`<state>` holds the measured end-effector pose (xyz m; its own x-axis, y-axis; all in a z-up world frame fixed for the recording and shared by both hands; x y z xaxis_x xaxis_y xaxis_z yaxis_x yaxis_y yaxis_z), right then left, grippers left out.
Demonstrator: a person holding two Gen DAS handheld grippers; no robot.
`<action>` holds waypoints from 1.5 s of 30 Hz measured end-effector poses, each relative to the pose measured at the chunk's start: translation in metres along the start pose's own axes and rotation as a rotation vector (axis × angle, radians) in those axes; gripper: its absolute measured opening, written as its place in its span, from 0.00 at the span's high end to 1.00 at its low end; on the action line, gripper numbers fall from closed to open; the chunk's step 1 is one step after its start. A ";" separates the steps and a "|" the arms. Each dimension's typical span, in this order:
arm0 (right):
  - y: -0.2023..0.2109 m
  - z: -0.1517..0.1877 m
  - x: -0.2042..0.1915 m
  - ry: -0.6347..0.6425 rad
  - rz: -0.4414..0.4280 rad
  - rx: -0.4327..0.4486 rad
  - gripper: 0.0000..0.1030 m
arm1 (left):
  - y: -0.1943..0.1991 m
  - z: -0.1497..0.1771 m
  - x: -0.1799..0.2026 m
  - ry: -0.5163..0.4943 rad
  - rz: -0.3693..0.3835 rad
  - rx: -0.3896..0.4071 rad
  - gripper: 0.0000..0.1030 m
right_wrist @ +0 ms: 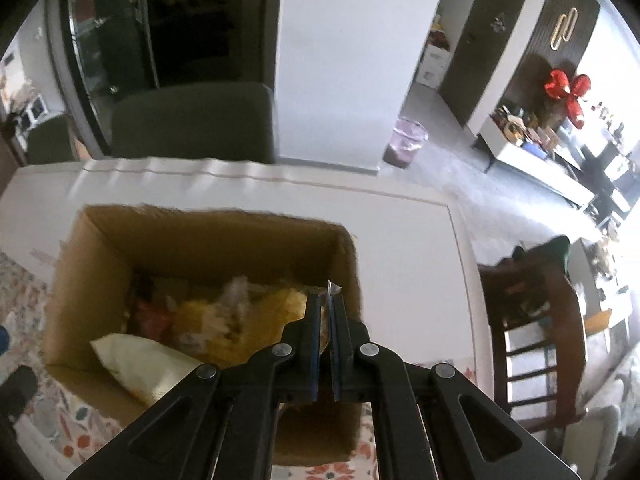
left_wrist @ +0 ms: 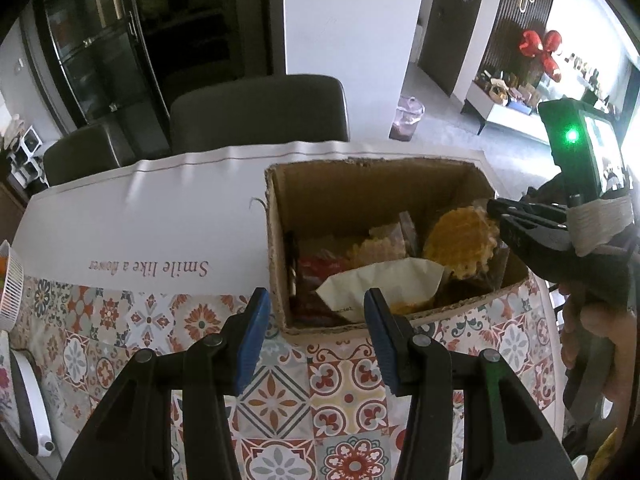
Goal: Organize snacks
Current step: 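Lower the waffle pack into the box with the right gripper and release it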
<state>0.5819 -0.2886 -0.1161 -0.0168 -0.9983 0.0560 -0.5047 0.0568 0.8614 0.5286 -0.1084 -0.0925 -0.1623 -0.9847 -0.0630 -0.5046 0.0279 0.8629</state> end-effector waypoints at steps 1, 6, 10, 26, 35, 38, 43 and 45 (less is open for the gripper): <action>-0.003 0.003 0.002 0.006 0.001 -0.007 0.94 | -0.002 0.001 0.002 -0.002 0.007 -0.006 0.53; -0.002 0.005 0.001 0.028 -0.009 -0.017 0.94 | -0.006 0.001 0.002 0.015 0.029 -0.024 0.53; 0.020 -0.003 0.005 -0.031 -0.120 0.036 0.51 | -0.001 -0.003 -0.003 0.035 0.033 -0.006 0.44; 0.064 0.029 0.009 -0.317 -0.329 -0.057 0.46 | 0.031 -0.012 -0.005 0.032 0.027 0.088 0.37; 0.016 0.040 0.014 -0.455 -0.353 -0.140 0.63 | 0.009 -0.010 -0.001 0.020 0.011 0.041 0.37; 0.005 0.039 0.015 -0.459 -0.314 -0.136 0.63 | 0.001 -0.010 -0.001 0.015 -0.003 0.028 0.37; -0.007 0.038 0.021 -0.460 -0.284 -0.134 0.75 | -0.007 -0.008 0.000 0.007 -0.007 0.014 0.37; -0.005 0.038 0.021 -0.453 -0.285 -0.110 0.76 | -0.009 -0.008 -0.001 0.008 -0.007 0.012 0.37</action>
<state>0.5514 -0.3100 -0.1382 -0.2749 -0.8792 -0.3891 -0.4504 -0.2398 0.8600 0.5403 -0.1089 -0.0958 -0.1522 -0.9862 -0.0647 -0.5160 0.0235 0.8562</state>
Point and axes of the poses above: each gripper's, at about its wrist camera, not at the fingertips, and y roughly against the way its jaws point, x to its right, z to its underside, the point moved 3 cm from there along -y, roughly the way its jaws point, and after that the axes turned 6 degrees about -z, right-handed, at the moved point
